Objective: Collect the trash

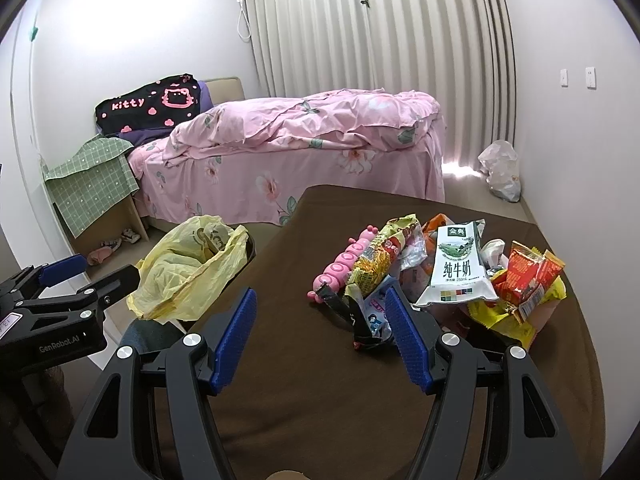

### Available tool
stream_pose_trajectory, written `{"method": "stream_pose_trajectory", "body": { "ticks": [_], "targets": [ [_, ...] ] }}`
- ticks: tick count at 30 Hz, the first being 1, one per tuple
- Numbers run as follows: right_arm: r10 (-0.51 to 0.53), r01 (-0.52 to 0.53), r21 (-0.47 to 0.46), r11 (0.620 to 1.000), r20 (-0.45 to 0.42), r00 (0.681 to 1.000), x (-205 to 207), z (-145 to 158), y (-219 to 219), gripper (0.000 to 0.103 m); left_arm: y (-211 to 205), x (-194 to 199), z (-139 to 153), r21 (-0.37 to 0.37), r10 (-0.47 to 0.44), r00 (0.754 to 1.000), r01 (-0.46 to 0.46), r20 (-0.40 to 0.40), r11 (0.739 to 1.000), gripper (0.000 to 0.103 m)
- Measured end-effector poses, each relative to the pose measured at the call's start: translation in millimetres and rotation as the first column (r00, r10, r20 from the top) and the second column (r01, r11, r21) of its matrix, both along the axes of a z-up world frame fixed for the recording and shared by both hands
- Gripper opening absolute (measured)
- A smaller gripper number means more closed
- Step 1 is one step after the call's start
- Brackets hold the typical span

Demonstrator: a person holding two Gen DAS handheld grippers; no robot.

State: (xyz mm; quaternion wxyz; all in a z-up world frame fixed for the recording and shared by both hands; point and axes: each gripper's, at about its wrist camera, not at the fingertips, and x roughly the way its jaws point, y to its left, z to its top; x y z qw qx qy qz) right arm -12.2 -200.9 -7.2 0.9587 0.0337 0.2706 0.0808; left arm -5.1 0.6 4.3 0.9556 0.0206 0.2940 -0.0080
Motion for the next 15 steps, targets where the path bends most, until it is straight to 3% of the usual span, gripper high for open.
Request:
{"method": "stream_pose_trajectory", "body": {
  "ticks": [10, 15],
  "targets": [
    [-0.005, 0.005, 0.01, 1.0, 0.005, 1.0, 0, 1, -3, 0.063, 0, 1, 1, 0.001, 0.001, 1.0, -0.001, -0.001, 1.0, 0.093],
    [-0.031, 0.031, -0.012, 0.999, 0.026, 0.999, -3, 4, -11, 0.063, -5, 5, 7, -0.016, -0.048, 0.999, 0.048, 0.012, 0.999, 0.093]
  ]
}}
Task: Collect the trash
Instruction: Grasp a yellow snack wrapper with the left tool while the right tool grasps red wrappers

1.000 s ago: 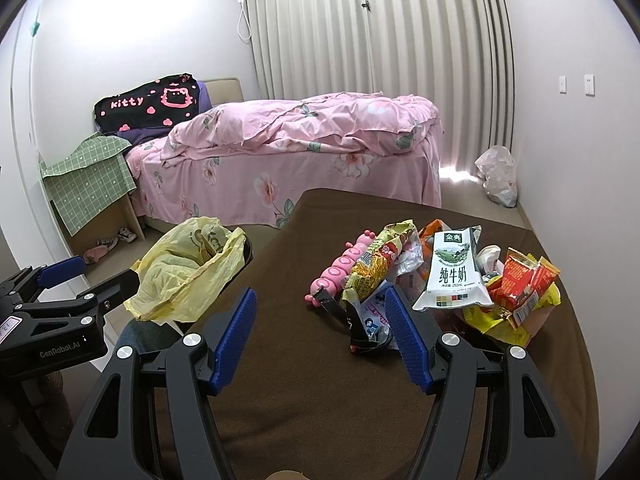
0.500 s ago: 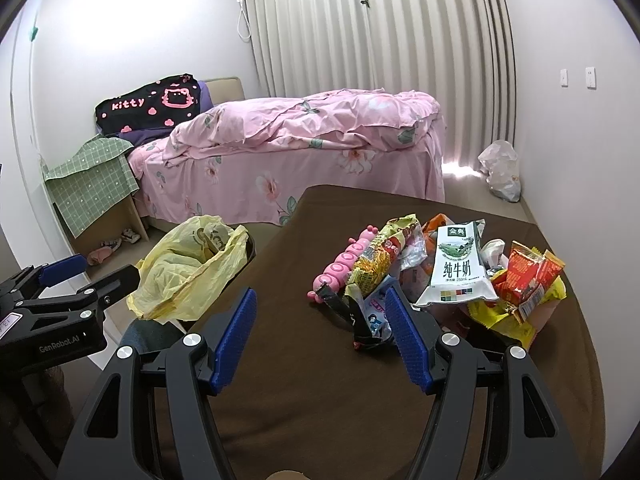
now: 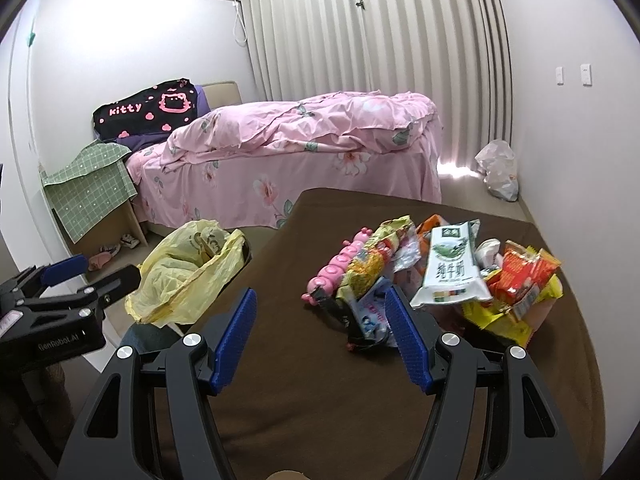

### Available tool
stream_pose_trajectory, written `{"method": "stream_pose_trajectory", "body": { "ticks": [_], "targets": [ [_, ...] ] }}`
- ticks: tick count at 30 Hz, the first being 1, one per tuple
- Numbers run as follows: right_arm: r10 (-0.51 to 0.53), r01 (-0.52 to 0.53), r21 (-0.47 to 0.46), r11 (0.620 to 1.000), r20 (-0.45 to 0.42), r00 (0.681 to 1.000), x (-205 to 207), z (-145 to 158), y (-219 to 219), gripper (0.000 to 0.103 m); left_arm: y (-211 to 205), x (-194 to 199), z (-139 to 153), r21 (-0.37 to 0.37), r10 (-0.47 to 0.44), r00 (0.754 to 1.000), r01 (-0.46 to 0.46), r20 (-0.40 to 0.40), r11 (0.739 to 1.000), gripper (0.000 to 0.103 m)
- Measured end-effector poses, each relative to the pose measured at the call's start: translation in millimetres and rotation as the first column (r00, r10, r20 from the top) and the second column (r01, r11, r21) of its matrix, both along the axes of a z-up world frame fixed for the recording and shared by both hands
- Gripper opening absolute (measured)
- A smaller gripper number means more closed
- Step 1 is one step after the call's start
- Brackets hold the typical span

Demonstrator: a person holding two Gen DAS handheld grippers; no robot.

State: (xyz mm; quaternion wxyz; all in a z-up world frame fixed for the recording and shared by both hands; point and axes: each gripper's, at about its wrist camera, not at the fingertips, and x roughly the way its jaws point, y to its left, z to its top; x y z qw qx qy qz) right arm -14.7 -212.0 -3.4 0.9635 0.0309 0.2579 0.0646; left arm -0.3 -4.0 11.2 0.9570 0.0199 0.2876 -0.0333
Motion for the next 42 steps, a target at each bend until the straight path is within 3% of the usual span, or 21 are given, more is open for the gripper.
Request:
{"method": "stream_pose_trajectory", "body": {
  "ticks": [8, 14, 22, 28, 30, 34, 37, 40, 42],
  "targets": [
    [-0.168, 0.167, -0.037, 0.985, -0.007, 0.986, 10, -3, -74, 0.063, -38, 42, -2, -0.02, -0.133, 0.991, 0.133, -0.002, 0.991, 0.093],
    [-0.253, 0.248, -0.087, 0.965, -0.058, 0.966, 32, -24, -123, 0.063, -79, 87, -25, -0.067, -0.259, 0.964, 0.255, -0.056, 0.965, 0.093],
    [-0.274, 0.262, -0.13, 0.956, -0.079, 0.959, 49, -34, -144, 0.063, -117, 126, -54, -0.115, -0.352, 0.921, 0.336, -0.169, 0.935, 0.094],
    [-0.318, 0.303, -0.165, 0.938, -0.069, 0.946, 50, -40, -148, 0.063, -129, 149, -49, -0.164, -0.406, 0.902, 0.382, -0.146, 0.909, 0.092],
    [-0.322, 0.308, -0.148, 0.94, -0.086, 0.943, 51, -44, -151, 0.063, -138, 168, -48, -0.182, -0.429, 0.887, 0.4, -0.169, 0.898, 0.082],
    [-0.327, 0.313, -0.126, 0.941, -0.109, 0.939, 48, -51, -156, 0.063, -156, 209, -48, -0.238, -0.457, 0.86, 0.407, -0.225, 0.882, 0.074],
    [-0.334, 0.322, -0.116, 0.94, -0.117, 0.935, 43, -54, -160, 0.063, -171, 235, -53, -0.235, -0.475, 0.836, 0.42, -0.276, 0.877, 0.067],
    [-0.336, 0.325, -0.101, 0.94, -0.122, 0.934, 38, -57, -165, 0.063, -181, 256, -66, -0.261, -0.499, 0.792, 0.429, -0.352, 0.865, 0.061],
    [-0.335, 0.325, -0.095, 0.941, -0.121, 0.934, 37, -57, -165, 0.063, -185, 261, -76, -0.281, -0.522, 0.755, 0.441, -0.398, 0.852, 0.042]
  ]
}}
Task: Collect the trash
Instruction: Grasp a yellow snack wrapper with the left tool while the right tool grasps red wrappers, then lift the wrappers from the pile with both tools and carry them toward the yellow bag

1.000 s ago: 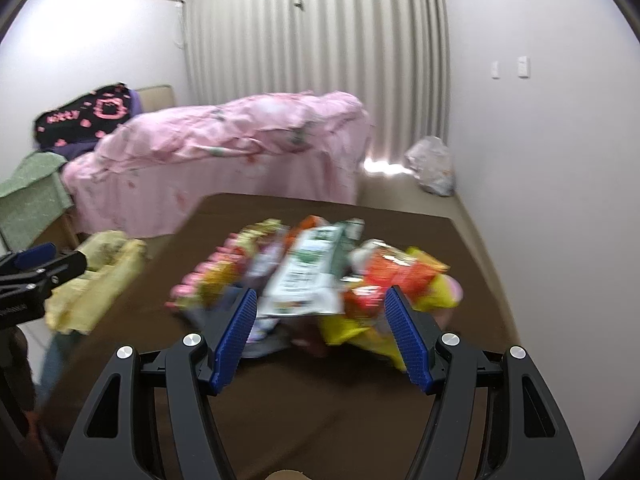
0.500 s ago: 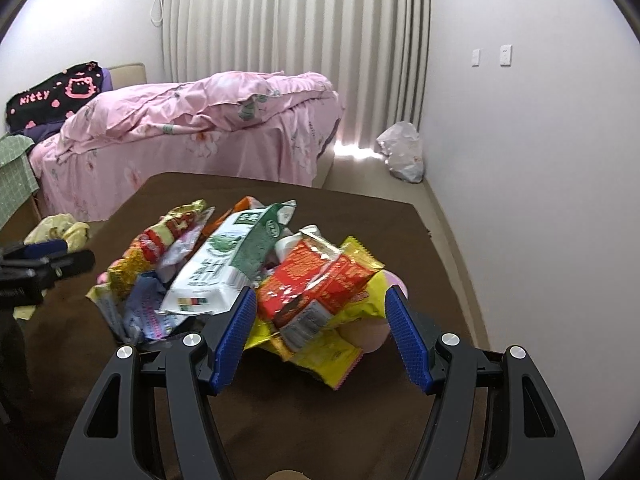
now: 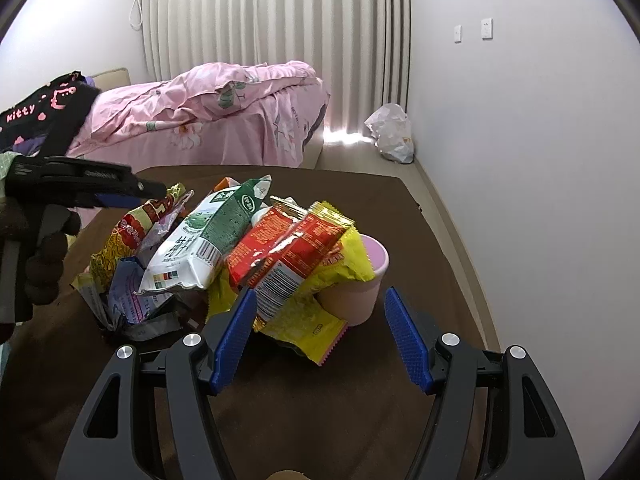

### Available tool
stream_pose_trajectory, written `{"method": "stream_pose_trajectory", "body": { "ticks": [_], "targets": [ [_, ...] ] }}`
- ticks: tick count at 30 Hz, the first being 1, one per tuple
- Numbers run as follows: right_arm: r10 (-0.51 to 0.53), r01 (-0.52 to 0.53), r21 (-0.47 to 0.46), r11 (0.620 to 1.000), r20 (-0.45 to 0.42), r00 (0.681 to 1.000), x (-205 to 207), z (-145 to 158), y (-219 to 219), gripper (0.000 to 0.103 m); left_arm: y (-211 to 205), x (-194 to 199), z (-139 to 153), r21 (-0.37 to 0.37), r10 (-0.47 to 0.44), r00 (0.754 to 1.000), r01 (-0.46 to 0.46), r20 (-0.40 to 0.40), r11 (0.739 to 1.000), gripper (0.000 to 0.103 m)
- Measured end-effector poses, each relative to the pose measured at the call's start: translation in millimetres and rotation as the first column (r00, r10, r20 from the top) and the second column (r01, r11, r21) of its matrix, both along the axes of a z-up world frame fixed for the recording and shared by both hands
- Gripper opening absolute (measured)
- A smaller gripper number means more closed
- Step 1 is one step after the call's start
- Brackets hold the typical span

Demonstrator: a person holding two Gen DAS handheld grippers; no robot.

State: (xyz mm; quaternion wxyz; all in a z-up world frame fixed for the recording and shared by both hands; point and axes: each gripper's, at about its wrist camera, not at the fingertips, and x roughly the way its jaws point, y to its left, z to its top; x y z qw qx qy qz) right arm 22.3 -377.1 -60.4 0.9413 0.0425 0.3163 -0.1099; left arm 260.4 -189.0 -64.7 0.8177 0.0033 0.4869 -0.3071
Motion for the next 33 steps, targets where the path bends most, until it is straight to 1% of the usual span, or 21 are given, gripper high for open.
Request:
{"method": "stream_pose_trajectory", "body": {
  "ticks": [1, 2, 3, 5, 8, 10, 11, 13, 14, 17, 18, 19, 20, 21, 23, 25, 29, 33],
  "targets": [
    [0.0, 0.0, 0.001, 1.0, 0.005, 1.0, -1, 1, 0, 0.063, 0, -1, -2, -0.005, -0.007, 1.0, 0.007, -0.007, 1.0, 0.037],
    [0.0, 0.0, 0.001, 1.0, 0.009, 1.0, -1, 1, 0, 0.063, 3, -7, 0, -0.023, -0.009, 1.0, 0.008, -0.008, 1.0, 0.033],
    [0.0, 0.0, 0.002, 1.0, 0.016, 1.0, -2, 2, -1, 0.063, 6, -12, 2, -0.041, -0.007, 1.0, 0.006, -0.002, 0.999, 0.031],
    [-0.001, 0.0, 0.011, 1.0, 0.022, 1.0, -2, 4, -1, 0.063, 13, -30, 11, -0.07, -0.001, 1.0, 0.003, 0.029, 0.998, 0.03],
    [0.005, -0.006, 0.038, 0.999, 0.031, 1.0, -1, 5, -2, 0.063, 25, -64, 27, -0.083, 0.037, 0.991, -0.026, 0.125, 0.996, 0.03],
    [0.016, -0.019, 0.067, 0.998, 0.036, 0.999, 3, 6, 0, 0.063, 35, -86, 36, -0.113, 0.08, 0.978, -0.059, 0.192, 0.992, 0.03],
    [0.022, -0.025, 0.079, 0.997, 0.038, 0.999, 6, 6, 2, 0.063, 39, -98, 39, -0.128, 0.11, 0.966, -0.081, 0.233, 0.988, 0.03],
    [0.031, -0.034, 0.09, 0.995, 0.039, 0.999, 12, 6, 6, 0.063, 46, -108, 42, -0.149, 0.158, 0.95, -0.121, 0.269, 0.981, 0.03],
    [0.034, -0.038, 0.093, 0.995, 0.038, 0.999, 15, 6, 8, 0.063, 49, -111, 41, -0.163, 0.178, 0.946, -0.137, 0.272, 0.977, 0.03],
    [0.024, -0.026, 0.106, 0.994, 0.016, 1.0, 29, 2, 10, 0.061, 57, -118, 39, -0.204, 0.217, 0.945, -0.169, 0.246, 0.964, 0.03],
    [0.03, -0.032, 0.126, 0.991, 0.012, 0.999, 34, -1, 9, 0.053, 57, -121, 37, -0.203, 0.216, 0.946, -0.169, 0.24, 0.965, 0.03],
    [0.043, -0.044, 0.146, 0.988, 0.008, 0.999, 37, -3, 8, 0.038, 59, -124, 35, -0.191, 0.213, 0.948, -0.17, 0.235, 0.967, 0.03],
    [0.063, -0.062, 0.17, 0.983, 0.001, 0.998, 40, -5, 6, 0.031, 59, -124, 33, -0.179, 0.212, 0.951, -0.173, 0.227, 0.969, 0.03],
    [0.073, -0.071, 0.179, 0.981, -0.001, 0.997, 41, -6, 6, 0.021, 60, -123, 28, -0.172, 0.212, 0.954, -0.178, 0.211, 0.969, 0.03],
    [0.082, -0.084, 0.183, 0.98, 0.018, 0.996, 38, -4, 7, 0.017, 63, -123, 23, -0.178, 0.214, 0.96, -0.182, 0.182, 0.967, 0.03],
    [0.091, -0.094, 0.168, 0.981, 0.027, 0.995, 32, -1, 9, 0.013, 67, -124, 22, -0.183, 0.218, 0.96, -0.186, 0.175, 0.965, 0.03],
    [0.103, -0.108, 0.158, 0.981, 0.039, 0.994, 20, 6, 11, 0.01, 71, -130, 19, -0.19, 0.201, 0.967, -0.171, 0.157, 0.967, 0.03],
    [0.102, -0.109, 0.125, 0.986, 0.062, 0.993, 4, 14, 13, 0.01, 71, -135, 18, -0.175, 0.182, 0.972, -0.155, 0.15, 0.972, 0.032]
  ]
}}
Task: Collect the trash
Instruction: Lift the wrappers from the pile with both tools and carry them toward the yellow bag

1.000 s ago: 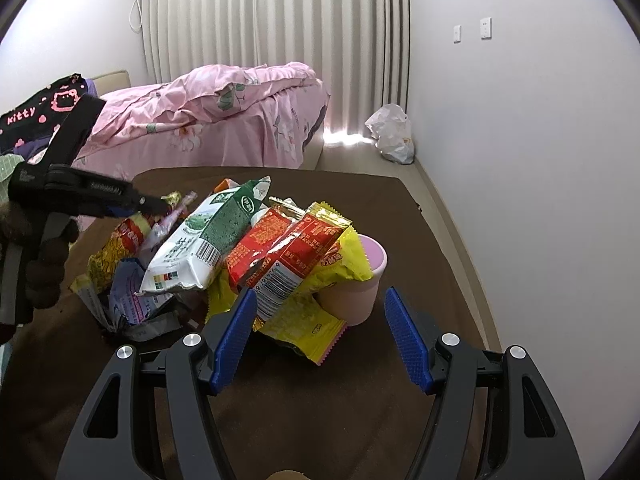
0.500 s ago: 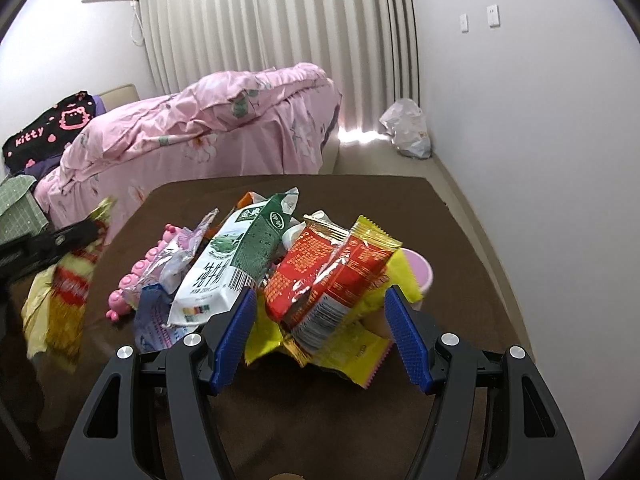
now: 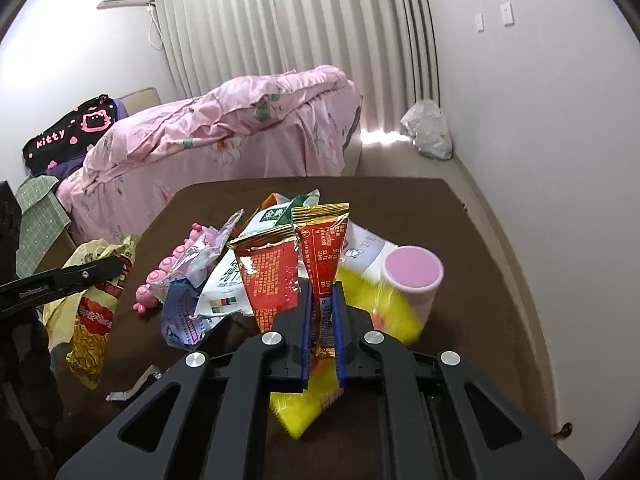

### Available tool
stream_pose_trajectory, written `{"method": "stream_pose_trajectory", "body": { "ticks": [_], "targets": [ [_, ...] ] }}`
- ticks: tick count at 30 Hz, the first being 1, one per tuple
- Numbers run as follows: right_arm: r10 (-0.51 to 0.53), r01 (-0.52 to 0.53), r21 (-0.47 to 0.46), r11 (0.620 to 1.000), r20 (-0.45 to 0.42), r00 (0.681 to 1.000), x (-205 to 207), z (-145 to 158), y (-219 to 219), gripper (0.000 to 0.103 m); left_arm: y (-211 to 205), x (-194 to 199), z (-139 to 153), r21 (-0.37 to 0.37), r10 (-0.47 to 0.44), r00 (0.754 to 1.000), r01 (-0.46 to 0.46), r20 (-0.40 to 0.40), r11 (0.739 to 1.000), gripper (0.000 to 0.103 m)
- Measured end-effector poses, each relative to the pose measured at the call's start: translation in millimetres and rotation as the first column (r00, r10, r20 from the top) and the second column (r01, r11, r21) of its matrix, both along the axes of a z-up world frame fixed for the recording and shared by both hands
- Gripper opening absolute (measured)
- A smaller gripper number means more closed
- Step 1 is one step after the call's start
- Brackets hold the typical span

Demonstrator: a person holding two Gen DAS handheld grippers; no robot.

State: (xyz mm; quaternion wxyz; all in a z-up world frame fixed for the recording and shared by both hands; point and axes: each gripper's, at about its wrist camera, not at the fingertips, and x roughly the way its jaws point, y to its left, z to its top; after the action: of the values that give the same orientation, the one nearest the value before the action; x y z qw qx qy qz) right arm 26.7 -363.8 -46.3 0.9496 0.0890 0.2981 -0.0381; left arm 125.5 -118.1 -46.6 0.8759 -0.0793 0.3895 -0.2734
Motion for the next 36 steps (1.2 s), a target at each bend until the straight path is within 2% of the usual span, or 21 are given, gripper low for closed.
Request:
{"method": "stream_pose_trajectory", "body": {
  "ticks": [9, 17, 21, 22, 24, 27, 32, 36],
  "targets": [
    [0.023, -0.023, 0.028, 0.999, 0.0, 1.0, -21, -4, -3, 0.01, 1, 3, -28, 0.018, -0.022, 0.989, 0.025, -0.145, 1.0, 0.044],
    [0.037, -0.037, 0.045, 0.998, -0.021, 0.999, -30, -15, -7, 0.01, 4, 8, -26, 0.007, -0.041, 0.979, 0.043, -0.198, 0.999, 0.054],
    [0.045, -0.044, 0.053, 0.998, -0.021, 0.999, -30, -18, -4, 0.01, -7, 19, -32, 0.076, -0.032, 0.975, 0.05, -0.22, 0.996, 0.054],
    [0.048, -0.047, 0.054, 0.997, -0.021, 0.999, -30, -19, -3, 0.01, -10, 22, -35, 0.093, -0.032, 0.973, 0.055, -0.229, 0.994, 0.052],
    [0.054, -0.053, 0.051, 0.997, -0.02, 0.998, -31, -18, 0, 0.01, -15, 26, -39, 0.101, -0.05, 0.965, 0.078, -0.256, 0.992, 0.022],
    [0.058, -0.058, 0.043, 0.997, -0.008, 0.998, -34, -14, 2, 0.01, -14, 21, -33, 0.087, -0.062, 0.968, 0.085, -0.243, 0.993, 0.009],
    [0.058, -0.058, 0.047, 0.997, 0.017, 0.998, -38, -6, 2, 0.01, -6, -2, -5, 0.086, -0.075, 0.99, 0.085, -0.12, 0.993, 0.008],
    [0.072, -0.074, 0.046, 0.996, 0.041, 0.997, -42, 3, 7, 0.01, 5, -17, 28, 0.067, -0.046, 0.999, 0.045, 0.009, 0.997, 0.008]
  ]
}}
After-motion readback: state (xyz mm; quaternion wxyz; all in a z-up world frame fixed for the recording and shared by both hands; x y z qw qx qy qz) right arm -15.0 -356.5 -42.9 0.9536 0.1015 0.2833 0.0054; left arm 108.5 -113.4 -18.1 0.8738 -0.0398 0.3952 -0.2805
